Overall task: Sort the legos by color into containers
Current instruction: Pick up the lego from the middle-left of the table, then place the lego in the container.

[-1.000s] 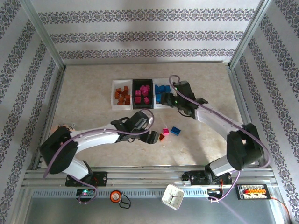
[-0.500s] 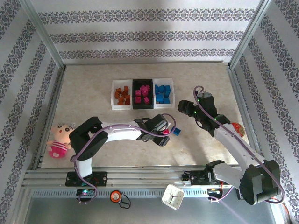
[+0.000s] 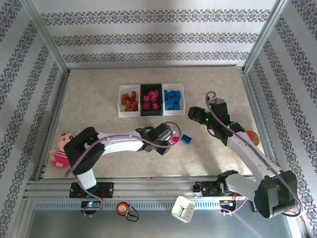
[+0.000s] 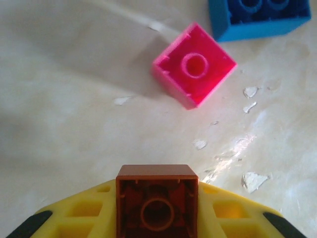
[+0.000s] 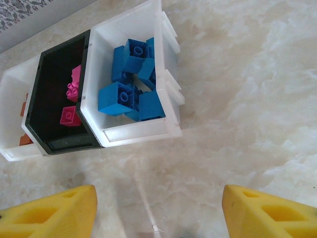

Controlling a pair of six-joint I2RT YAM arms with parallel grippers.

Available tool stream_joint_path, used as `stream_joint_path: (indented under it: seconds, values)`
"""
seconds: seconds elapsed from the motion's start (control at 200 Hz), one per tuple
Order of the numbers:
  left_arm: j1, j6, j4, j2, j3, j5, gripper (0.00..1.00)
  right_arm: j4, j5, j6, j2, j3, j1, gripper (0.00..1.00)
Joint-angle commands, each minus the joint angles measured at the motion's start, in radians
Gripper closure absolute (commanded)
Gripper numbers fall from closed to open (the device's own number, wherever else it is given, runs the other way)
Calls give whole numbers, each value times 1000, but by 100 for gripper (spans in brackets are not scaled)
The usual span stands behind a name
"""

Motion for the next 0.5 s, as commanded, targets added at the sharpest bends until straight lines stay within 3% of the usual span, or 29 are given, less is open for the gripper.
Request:
stream_joint_path:
  seconds: [0.0, 0.225, 0.36, 0.495]
  values:
    - [119, -61, 51, -138, -59, -13, 72, 12, -22, 12, -6, -17, -6, 32]
    - [416, -147, 148, -246, -70, -10, 73, 21, -17, 19, -2, -40, 10, 32]
    - [548, -171, 180, -147, 26, 28, 73, 18, -12, 19, -5, -45, 20, 32]
    - [612, -164, 154, -6, 172, 22, 74, -1, -8, 11, -20, -52, 29, 32]
